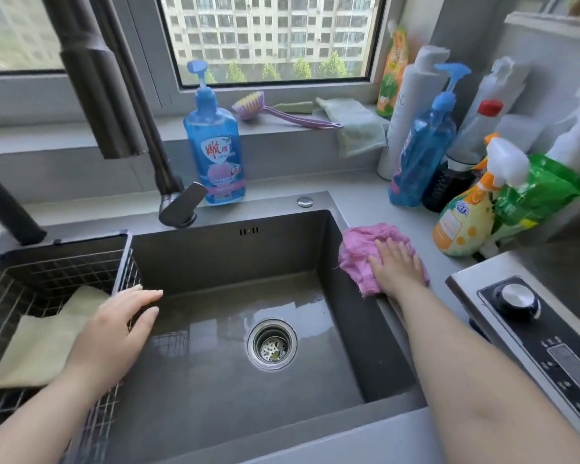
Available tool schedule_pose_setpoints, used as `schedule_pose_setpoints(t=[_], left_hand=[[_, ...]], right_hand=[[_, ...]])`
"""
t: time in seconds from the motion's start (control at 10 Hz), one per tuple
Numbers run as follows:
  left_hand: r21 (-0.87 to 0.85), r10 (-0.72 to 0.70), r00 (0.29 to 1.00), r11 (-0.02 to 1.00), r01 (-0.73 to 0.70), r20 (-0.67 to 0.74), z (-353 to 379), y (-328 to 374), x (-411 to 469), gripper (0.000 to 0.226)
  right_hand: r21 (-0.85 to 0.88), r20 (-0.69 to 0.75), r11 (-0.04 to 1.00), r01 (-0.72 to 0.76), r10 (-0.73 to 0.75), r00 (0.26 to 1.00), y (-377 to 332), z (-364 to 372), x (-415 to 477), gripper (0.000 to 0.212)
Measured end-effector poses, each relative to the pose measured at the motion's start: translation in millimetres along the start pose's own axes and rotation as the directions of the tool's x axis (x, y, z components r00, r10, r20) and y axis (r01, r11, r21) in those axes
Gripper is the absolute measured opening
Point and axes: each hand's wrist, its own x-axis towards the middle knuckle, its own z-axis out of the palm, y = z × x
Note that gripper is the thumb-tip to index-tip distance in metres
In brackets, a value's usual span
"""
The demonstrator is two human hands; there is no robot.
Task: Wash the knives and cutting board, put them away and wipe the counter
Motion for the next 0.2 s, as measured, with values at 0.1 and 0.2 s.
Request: schedule_pose_setpoints(t=[0.1,0.2], left_hand=[[0.013,-0.065,0.998,0.998,0.065,-0.017,-11,-19,-21,0.026],[-0.006,-0.116,0.992,0.993,0.116,-0.039,-15,-38,-44,0.025]], right_hand=[[0.164,-0.082,0.982,-0.089,0.104,0.991,-12,0,-13,0.050],[0.297,-0.261,0.954,-0.027,0.109,0.959,-37,11,-47,0.044]])
